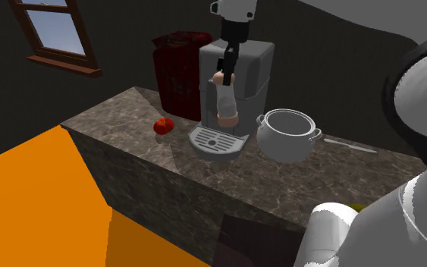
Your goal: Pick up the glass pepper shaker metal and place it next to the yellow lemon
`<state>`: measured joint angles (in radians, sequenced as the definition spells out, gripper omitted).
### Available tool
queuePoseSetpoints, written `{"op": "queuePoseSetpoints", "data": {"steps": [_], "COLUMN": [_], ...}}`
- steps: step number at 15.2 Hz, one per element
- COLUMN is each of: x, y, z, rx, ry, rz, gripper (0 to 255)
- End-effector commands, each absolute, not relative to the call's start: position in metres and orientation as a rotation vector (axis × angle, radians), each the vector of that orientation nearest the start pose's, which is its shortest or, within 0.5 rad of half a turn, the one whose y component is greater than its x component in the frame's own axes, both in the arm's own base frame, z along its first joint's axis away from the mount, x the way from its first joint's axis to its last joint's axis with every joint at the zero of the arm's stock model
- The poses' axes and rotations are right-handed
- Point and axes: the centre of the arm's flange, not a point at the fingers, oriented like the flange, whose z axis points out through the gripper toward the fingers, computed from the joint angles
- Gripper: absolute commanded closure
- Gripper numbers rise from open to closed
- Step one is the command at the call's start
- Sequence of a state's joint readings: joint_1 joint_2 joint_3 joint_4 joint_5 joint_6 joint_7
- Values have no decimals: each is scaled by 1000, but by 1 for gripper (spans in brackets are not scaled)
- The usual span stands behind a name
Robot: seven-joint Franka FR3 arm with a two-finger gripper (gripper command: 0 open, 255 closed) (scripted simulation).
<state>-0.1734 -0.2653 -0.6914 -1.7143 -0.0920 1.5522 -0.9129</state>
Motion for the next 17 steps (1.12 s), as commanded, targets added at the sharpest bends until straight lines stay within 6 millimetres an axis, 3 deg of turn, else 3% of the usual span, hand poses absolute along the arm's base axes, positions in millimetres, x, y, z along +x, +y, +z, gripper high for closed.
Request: {"op": "queuePoseSetpoints", "data": {"steps": [1,17], "x": [246,35], "y": [-409,-423], "z": [657,658], "rx": [-3124,-3124], "ry": [-92,-92], "rz": [-135,-135], "gripper": [255,255]}}
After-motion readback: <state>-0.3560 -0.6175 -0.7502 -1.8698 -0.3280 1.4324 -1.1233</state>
